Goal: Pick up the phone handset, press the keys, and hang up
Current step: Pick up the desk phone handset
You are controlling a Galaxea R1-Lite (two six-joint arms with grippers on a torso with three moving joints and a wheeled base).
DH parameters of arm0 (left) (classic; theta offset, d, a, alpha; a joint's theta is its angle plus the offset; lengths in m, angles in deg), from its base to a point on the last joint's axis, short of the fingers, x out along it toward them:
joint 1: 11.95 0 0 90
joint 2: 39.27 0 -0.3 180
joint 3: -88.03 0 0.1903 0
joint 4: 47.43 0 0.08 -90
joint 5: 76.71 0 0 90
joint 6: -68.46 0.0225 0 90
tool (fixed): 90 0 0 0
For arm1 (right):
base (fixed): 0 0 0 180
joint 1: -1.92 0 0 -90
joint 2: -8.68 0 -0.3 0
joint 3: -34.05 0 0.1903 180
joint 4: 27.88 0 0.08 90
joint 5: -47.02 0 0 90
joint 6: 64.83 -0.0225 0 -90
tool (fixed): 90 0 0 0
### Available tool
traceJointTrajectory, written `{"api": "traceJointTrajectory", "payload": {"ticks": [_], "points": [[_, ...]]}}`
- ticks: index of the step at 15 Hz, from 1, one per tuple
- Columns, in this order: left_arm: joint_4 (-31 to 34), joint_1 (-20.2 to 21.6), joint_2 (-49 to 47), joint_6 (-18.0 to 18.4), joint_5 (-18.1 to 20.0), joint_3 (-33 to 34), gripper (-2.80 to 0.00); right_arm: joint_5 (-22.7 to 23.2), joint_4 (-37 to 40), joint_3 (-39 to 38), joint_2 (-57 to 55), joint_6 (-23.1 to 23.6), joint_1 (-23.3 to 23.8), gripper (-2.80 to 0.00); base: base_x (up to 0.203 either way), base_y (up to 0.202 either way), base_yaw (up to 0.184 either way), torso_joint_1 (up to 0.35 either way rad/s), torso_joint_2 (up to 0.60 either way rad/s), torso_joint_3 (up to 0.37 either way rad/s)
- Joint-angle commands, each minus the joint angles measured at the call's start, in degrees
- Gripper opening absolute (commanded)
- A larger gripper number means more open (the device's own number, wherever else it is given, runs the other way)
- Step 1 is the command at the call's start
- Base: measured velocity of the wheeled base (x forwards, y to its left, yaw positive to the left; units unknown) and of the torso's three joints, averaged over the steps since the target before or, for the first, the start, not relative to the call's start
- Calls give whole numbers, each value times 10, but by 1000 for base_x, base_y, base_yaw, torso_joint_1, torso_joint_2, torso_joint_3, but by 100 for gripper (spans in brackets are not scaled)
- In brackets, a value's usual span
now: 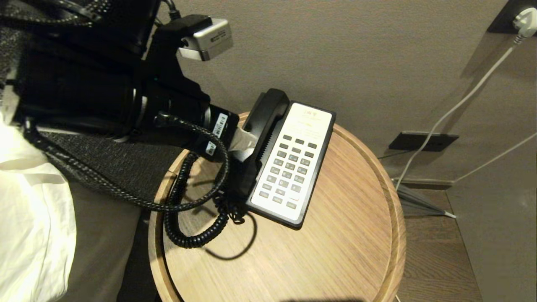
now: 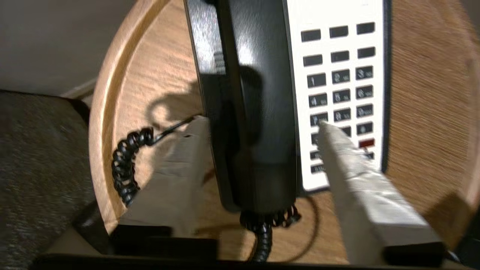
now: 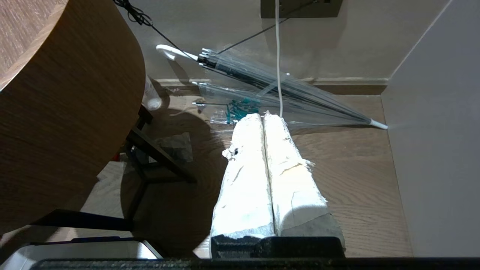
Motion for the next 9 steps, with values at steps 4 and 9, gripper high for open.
{"api": "traceJointTrajectory", "payload": {"ticks": [4, 9], "points": [[-3, -14, -44, 23, -42, -11, 0, 0, 0, -10, 0, 0, 0, -280, 0, 0, 0, 0, 0, 0], [-4, -13, -53, 23, -42, -15, 0, 0, 0, -10, 0, 0, 0, -280, 0, 0, 0, 0, 0, 0]]}}
